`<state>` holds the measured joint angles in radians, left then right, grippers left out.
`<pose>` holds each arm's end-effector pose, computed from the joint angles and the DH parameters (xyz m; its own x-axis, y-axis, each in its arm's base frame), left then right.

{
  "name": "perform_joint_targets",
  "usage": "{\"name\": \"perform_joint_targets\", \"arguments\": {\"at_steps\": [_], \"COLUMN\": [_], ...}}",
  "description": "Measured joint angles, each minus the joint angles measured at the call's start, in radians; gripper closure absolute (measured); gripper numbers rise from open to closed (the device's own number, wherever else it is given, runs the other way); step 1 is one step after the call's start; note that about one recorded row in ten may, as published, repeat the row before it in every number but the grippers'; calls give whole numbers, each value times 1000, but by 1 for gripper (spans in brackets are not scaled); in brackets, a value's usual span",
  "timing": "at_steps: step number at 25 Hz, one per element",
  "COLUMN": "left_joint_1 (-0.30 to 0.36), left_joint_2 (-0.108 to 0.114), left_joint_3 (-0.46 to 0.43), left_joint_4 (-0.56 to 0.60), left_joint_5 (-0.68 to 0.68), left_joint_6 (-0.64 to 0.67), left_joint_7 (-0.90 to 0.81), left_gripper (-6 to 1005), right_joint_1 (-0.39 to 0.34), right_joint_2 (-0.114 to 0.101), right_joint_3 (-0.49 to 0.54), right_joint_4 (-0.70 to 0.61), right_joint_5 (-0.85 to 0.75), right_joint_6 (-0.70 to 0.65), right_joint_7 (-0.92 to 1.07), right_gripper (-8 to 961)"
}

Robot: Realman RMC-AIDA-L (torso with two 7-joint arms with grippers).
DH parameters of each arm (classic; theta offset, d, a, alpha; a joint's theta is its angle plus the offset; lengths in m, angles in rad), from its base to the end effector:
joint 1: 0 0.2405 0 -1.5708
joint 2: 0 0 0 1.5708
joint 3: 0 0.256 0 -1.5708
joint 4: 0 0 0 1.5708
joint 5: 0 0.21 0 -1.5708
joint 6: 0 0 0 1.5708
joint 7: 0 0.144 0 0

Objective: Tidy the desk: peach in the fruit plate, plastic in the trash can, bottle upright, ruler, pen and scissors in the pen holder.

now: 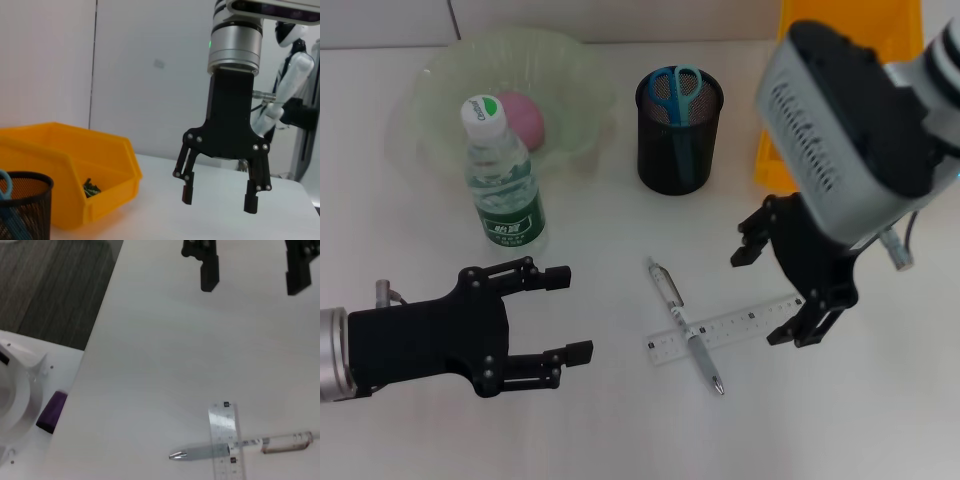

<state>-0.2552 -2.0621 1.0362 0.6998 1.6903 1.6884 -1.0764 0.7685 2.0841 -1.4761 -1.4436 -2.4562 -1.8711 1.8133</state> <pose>-0.2815 0.2472 -0.0129 0.8116 0.1436 0.5662 0.2495 -0.9617 -0.1138 0.1030 0.3223 -0.0105 0.8582 0.3116 0.4079 0.2665 -0.9497 0.1646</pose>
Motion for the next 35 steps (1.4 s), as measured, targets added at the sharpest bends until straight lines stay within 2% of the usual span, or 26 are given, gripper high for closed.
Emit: {"name": "perform_joint_targets", "arguments": {"at_steps": [4, 7, 9, 18, 24, 35], "left_joint_1": [-14, -24, -25, -7, 8, 10], "left_joint_2": [0, 1, 1, 3, 1, 0], "left_joint_3": [-1, -1, -1, -8, -15, -18], "left_joint_4": [0, -2, -5, -13, -14, -36], "left_joint_5": [19, 23, 23, 55, 75, 75], "left_joint_6": [-2, -9, -14, -53, -55, -55], "left_joint_7": [-1, -4, -8, -10, -12, -11], "left_gripper": [188, 188, 188, 188, 188, 188], "right_joint_1": [10, 14, 16, 35, 68, 100], "right_joint_2": [2, 3, 5, 5, 5, 8], "right_joint_3": [-93, -119, -163, -209, -282, -345], "right_joint_4": [18, 38, 84, 196, 274, 357], "right_joint_5": [-2, 4, 27, 89, 111, 156], "right_joint_6": [58, 79, 142, 258, 343, 431], "right_joint_7": [3, 5, 4, -16, -19, -26], "right_gripper": [115, 115, 115, 115, 114, 114]}}
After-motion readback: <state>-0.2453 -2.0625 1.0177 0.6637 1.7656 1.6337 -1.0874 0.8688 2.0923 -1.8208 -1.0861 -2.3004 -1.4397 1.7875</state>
